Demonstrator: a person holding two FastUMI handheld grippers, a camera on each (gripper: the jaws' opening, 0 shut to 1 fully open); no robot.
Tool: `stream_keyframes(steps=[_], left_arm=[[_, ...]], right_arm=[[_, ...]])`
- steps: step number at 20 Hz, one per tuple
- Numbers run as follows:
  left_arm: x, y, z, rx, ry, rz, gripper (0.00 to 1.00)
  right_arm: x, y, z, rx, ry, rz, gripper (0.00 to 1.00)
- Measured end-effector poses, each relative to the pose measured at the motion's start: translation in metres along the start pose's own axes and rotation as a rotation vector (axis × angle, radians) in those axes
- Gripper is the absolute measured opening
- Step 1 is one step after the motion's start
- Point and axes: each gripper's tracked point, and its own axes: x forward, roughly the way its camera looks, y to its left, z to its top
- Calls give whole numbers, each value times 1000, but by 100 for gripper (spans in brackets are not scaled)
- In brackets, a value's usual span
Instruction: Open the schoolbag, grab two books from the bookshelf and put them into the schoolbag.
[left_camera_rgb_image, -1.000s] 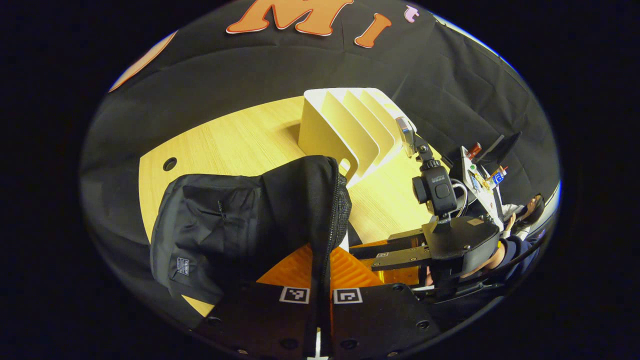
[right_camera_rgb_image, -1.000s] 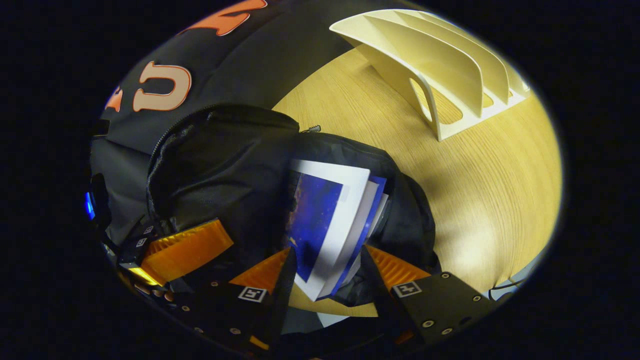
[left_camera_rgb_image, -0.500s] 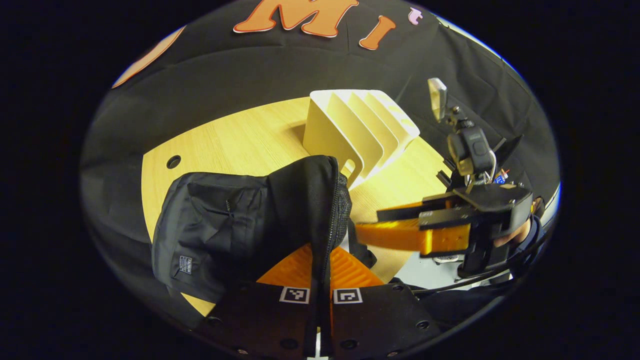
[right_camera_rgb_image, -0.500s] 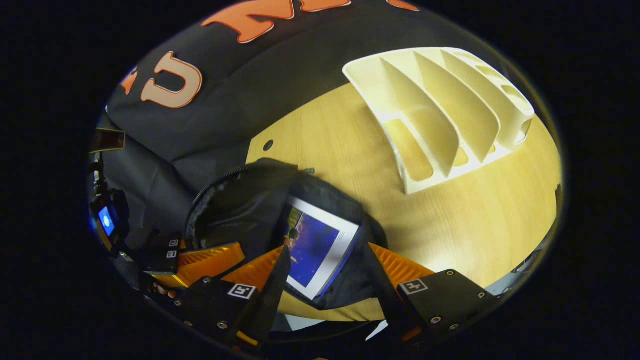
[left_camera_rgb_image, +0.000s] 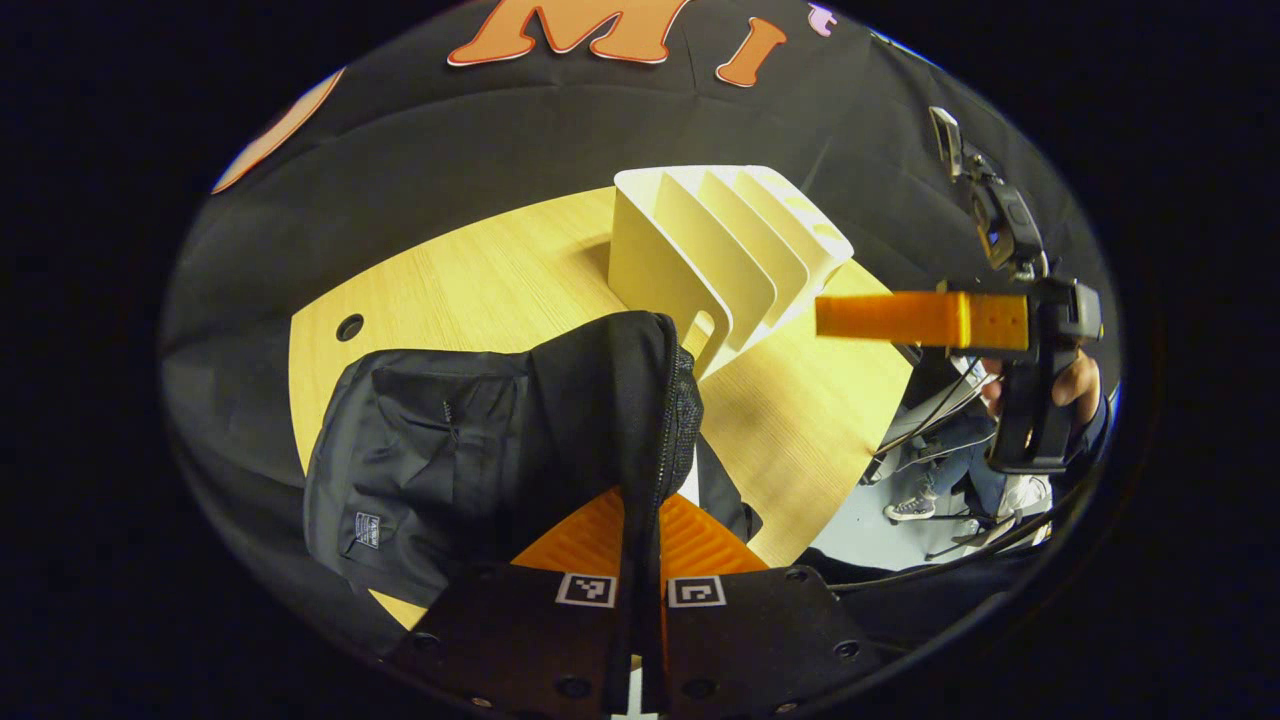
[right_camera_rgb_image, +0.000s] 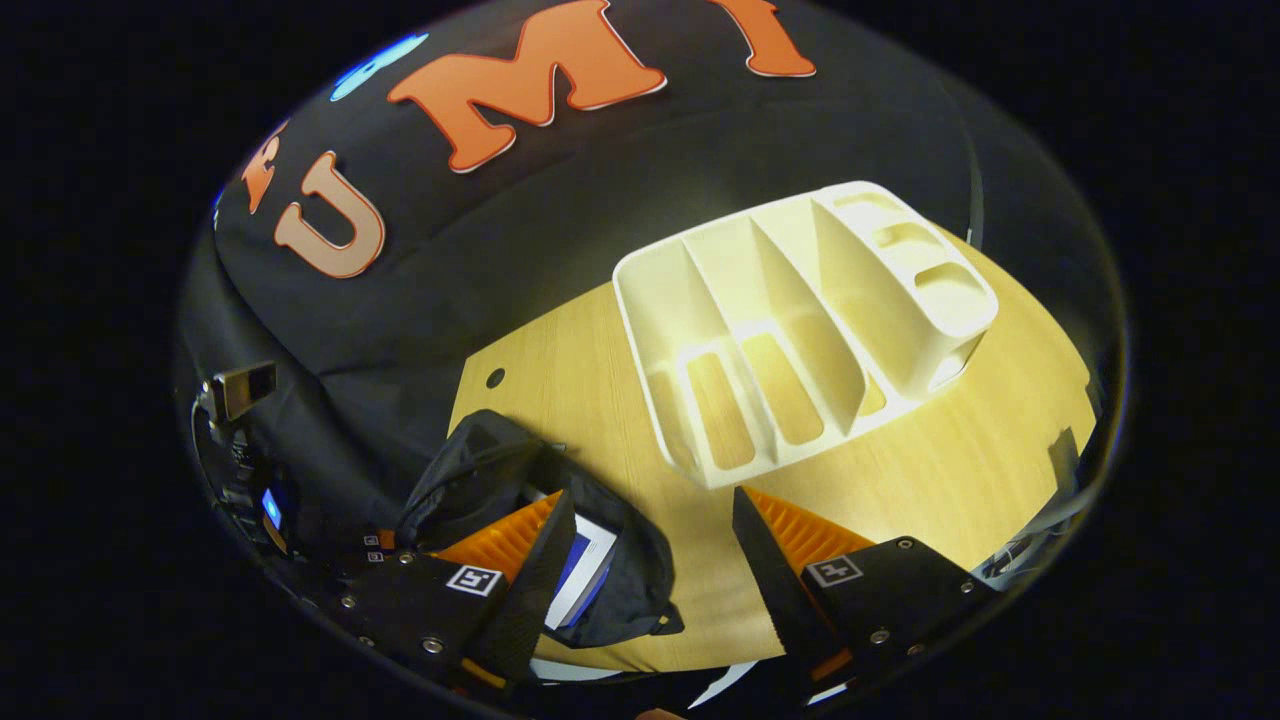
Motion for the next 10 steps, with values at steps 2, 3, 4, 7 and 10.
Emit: stream_keyframes(steps=[2, 3, 4, 7, 10], left_arm=[[3, -5, 5, 0, -4, 9, 7], [5, -9, 7, -2, -8, 14, 11], [7, -13, 9, -4, -7, 23, 14], [9, -22, 15, -18, -15, 71, 19], [9, -36, 25, -23, -34, 109, 21]], right_arm=[[-8, -13, 21, -30, -57, -18, 97], [-11, -21, 30, -51, -86, -34, 96], [-15, -31, 39, -69, -109, -52, 96], [-24, -43, 59, -115, -142, -59, 97], [-33, -58, 85, -160, -209, -73, 96]])
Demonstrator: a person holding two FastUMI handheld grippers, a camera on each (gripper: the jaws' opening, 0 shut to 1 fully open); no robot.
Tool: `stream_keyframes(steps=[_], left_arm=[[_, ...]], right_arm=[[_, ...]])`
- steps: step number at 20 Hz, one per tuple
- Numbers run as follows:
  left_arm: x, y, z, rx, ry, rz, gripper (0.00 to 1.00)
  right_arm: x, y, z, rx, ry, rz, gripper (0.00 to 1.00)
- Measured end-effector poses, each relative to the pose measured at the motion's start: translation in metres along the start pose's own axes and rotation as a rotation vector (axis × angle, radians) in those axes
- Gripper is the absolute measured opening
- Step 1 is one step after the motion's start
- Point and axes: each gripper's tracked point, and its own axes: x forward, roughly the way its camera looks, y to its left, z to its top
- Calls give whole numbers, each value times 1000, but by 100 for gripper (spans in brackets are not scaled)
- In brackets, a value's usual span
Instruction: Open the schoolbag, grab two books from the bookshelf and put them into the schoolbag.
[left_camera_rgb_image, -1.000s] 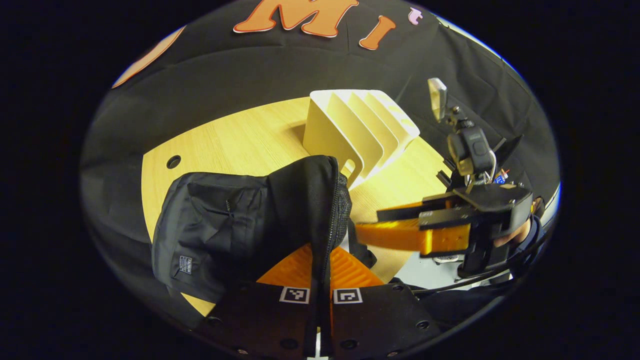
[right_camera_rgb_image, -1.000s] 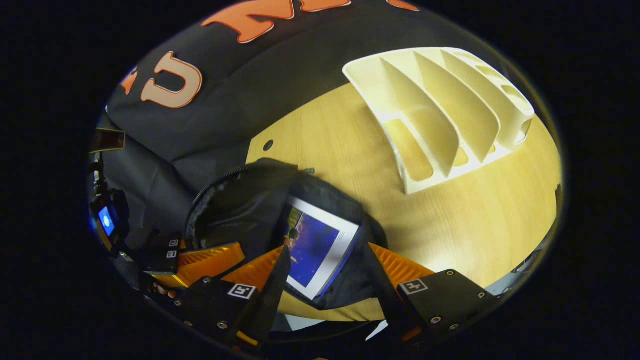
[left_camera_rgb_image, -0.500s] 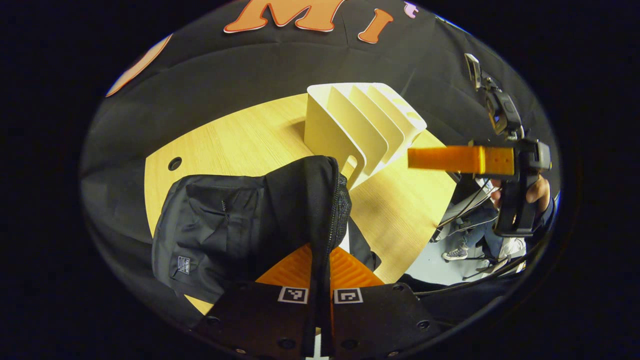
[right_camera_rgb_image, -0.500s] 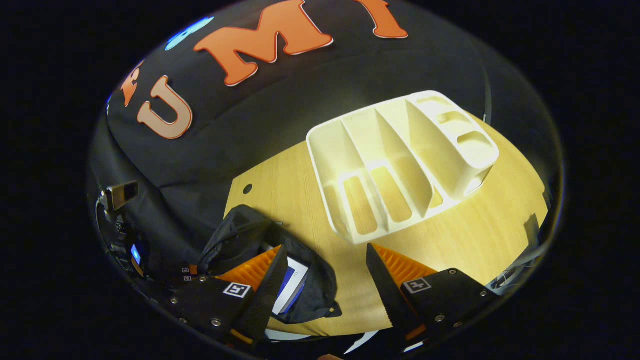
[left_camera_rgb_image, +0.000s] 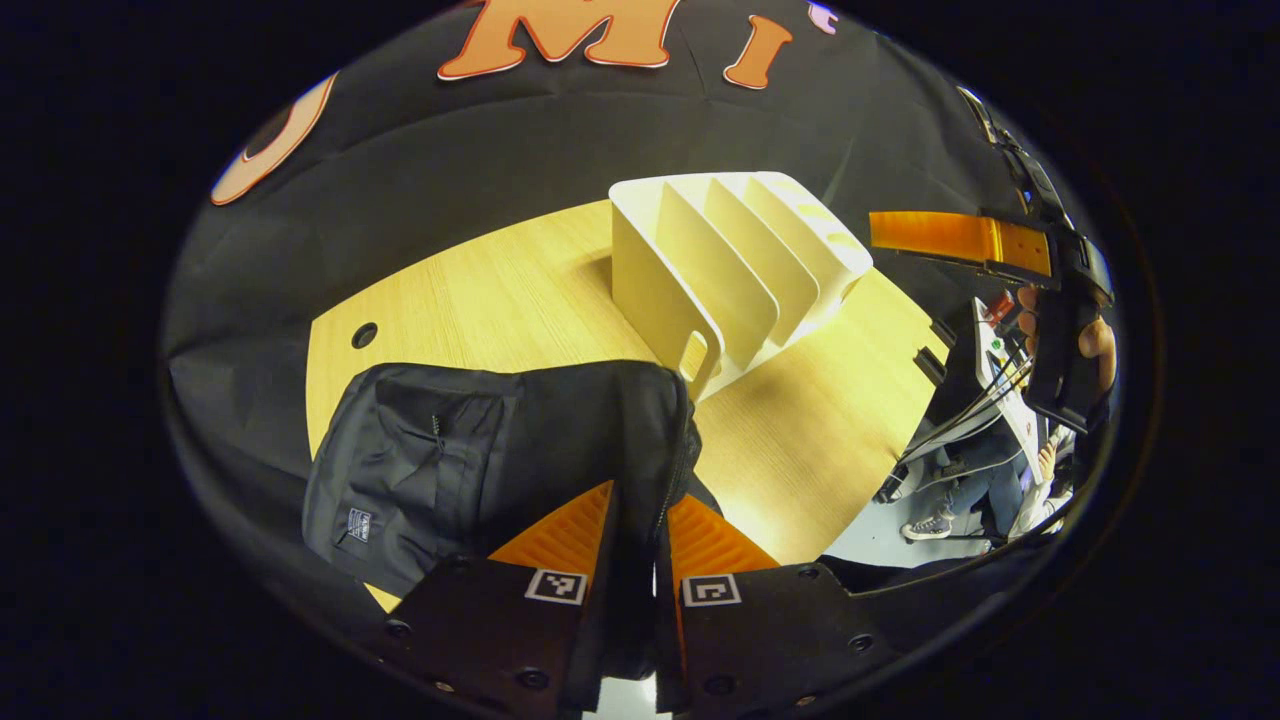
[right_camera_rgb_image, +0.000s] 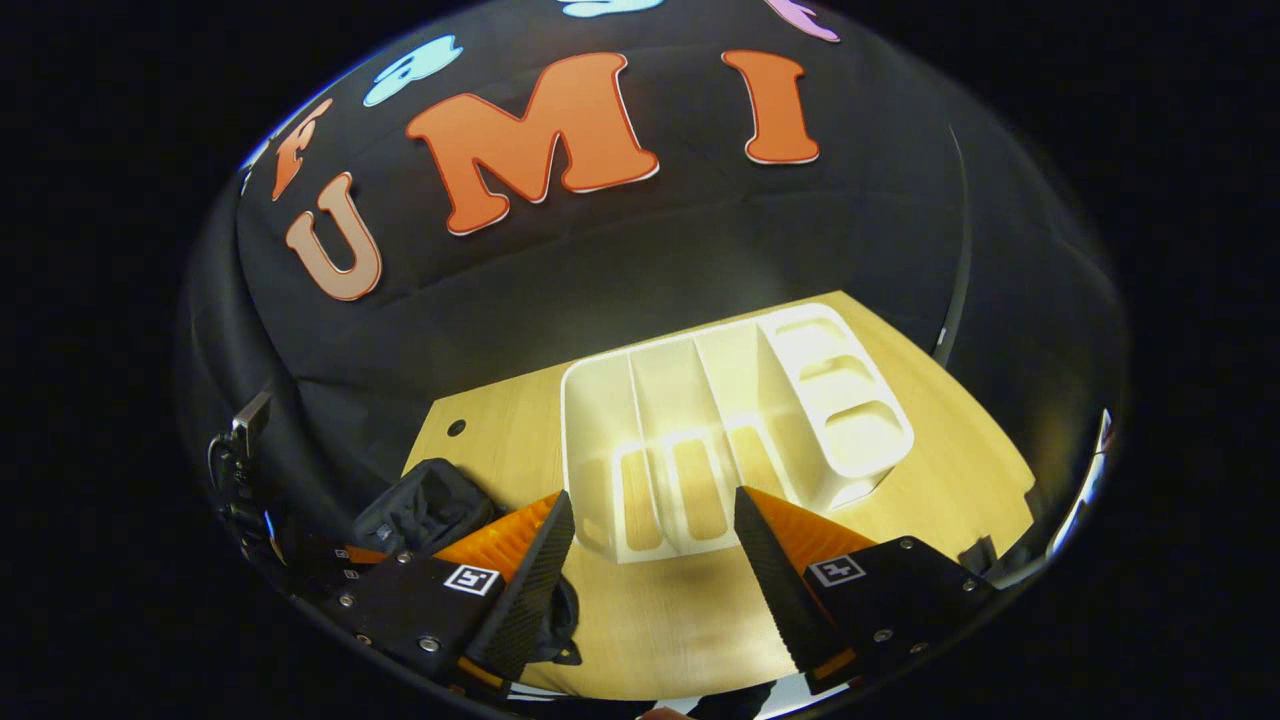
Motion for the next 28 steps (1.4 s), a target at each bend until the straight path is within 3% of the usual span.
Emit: stream_keyframes(steps=[1, 3, 6, 7, 11, 14, 18, 22, 28], left_arm=[[-1, -3, 3, -3, -6, 15, 19], [-2, -12, 9, -26, -24, 30, 33], [-8, -41, 32, -62, -92, -2, 45], [-9, -48, 40, -59, -124, 3, 60], [-25, -67, 82, -35, -270, 65, 89], [-41, -82, 122, -71, -408, 118, 92], [-58, -94, 156, -98, -591, 244, 95], [-81, -115, 174, -144, -753, 274, 95], [-115, -129, 170, -203, -888, 401, 94]], right_arm=[[-1, -5, 9, -10, -29, -3, 96], [-5, -12, 24, -25, -74, -2, 96], [-10, -23, 31, -56, -98, 5, 96], [-12, -24, 37, -70, -112, 4, 96], [-22, -33, 49, -118, -172, 18, 96], [-32, -40, 54, -163, -208, 32, 96], [-42, -50, 52, -214, -240, 43, 96], [-53, -46, 41, -269, -254, 132, 96], [-67, -66, 54, -293, -347, 135, 96]])
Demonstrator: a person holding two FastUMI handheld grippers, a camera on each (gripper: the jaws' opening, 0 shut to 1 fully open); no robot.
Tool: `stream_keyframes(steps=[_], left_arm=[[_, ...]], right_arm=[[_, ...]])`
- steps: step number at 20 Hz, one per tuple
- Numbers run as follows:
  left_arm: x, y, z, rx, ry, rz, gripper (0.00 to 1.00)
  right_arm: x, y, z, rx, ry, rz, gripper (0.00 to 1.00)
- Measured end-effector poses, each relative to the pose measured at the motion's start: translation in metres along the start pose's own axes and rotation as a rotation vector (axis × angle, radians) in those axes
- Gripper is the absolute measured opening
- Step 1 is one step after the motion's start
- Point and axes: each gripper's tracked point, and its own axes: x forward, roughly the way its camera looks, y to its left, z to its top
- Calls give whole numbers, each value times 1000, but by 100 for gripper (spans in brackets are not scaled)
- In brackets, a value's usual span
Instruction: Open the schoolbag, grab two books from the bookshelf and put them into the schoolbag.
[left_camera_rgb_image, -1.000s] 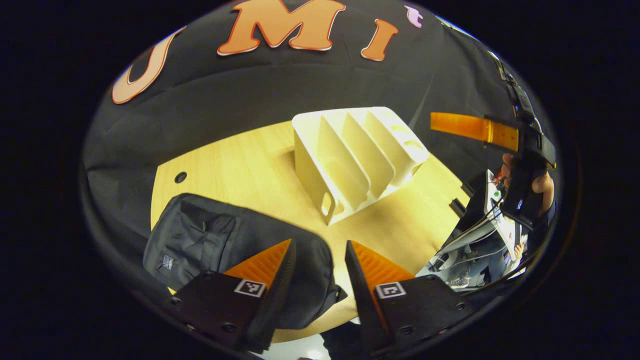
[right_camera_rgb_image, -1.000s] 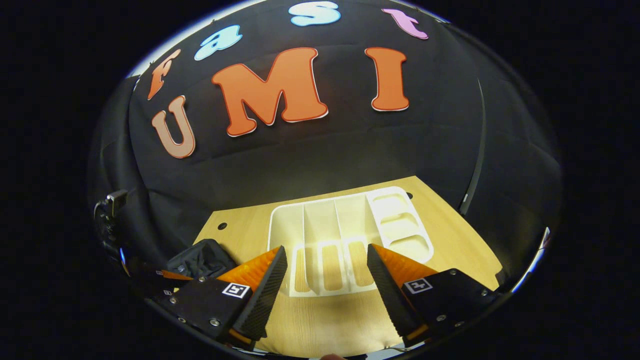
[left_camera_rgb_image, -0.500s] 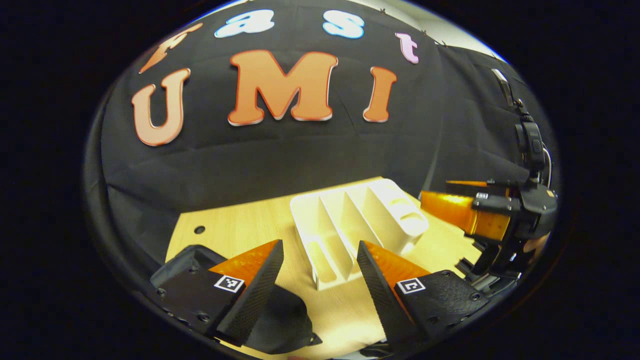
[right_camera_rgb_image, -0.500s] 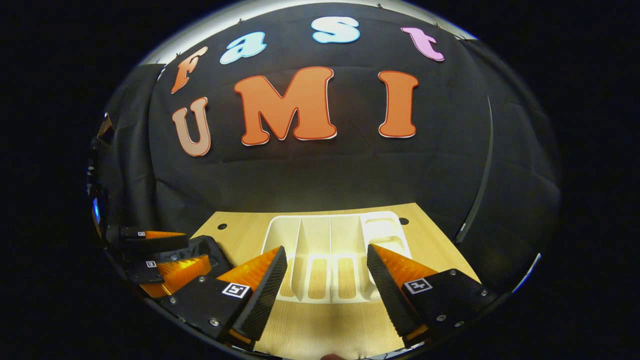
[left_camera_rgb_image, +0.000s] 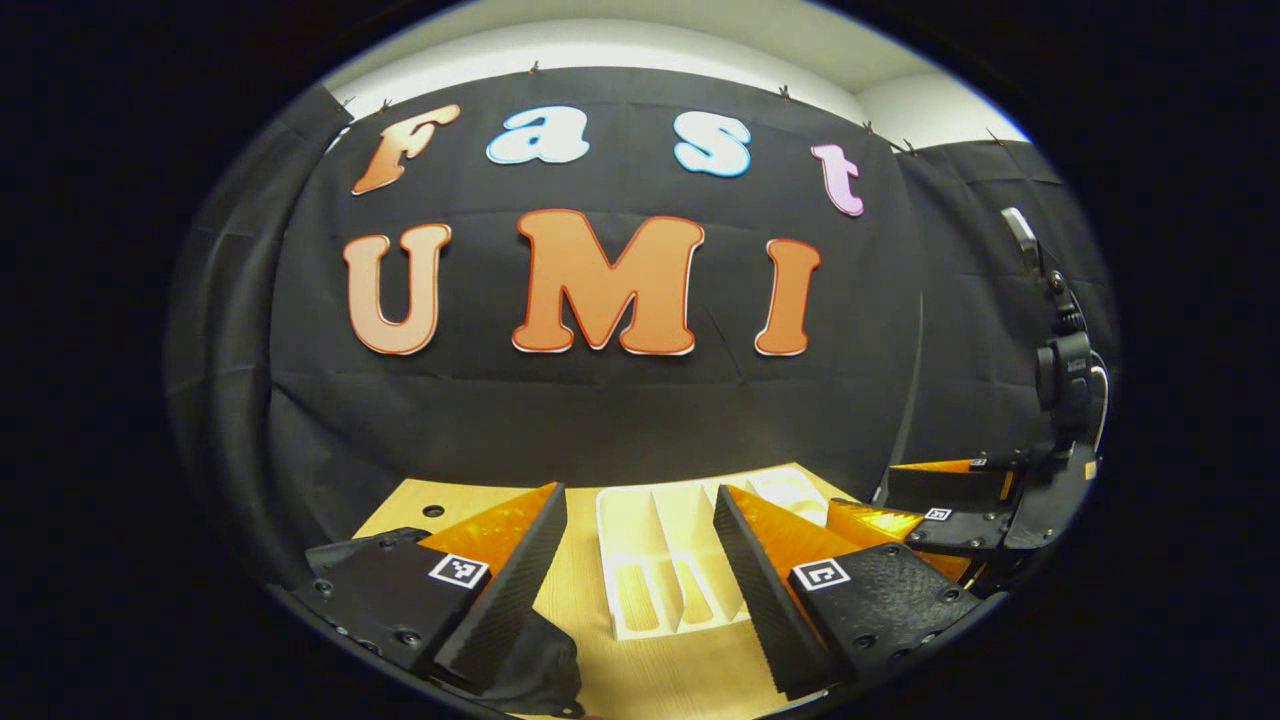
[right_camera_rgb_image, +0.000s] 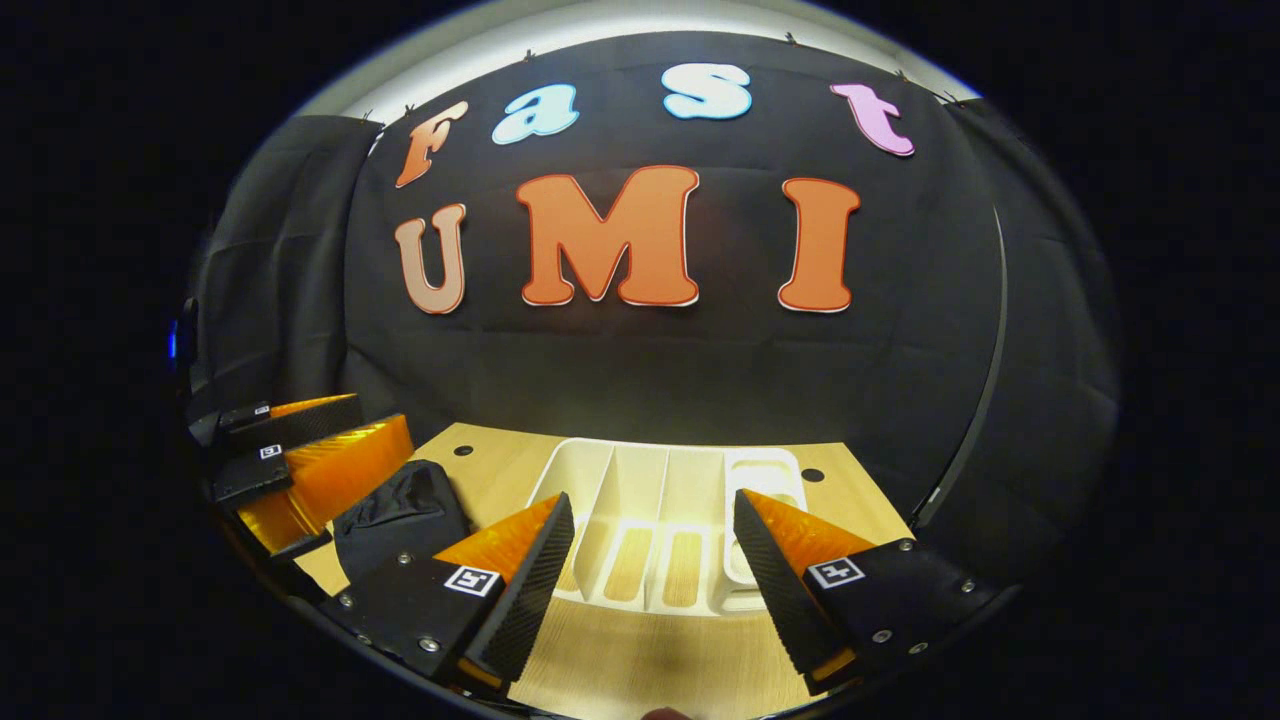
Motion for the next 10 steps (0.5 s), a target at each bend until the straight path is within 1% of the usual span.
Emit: stream_keyframes(steps=[2, 5, 8, 10], left_arm=[[-10, -9, 2, -7, -2, 32, 95], [-18, -7, -1, -2, 2, 83, 95], [-20, -8, 2, 1, -25, 105, 95], [-21, -9, 2, 9, -27, 117, 95]], right_arm=[[-1, -6, -2, 0, -10, 0, 96], [-4, -11, -4, 7, -23, 14, 96], [-4, -19, -9, -8, -17, 15, 96], [-3, -21, -4, -15, -34, 19, 96]])
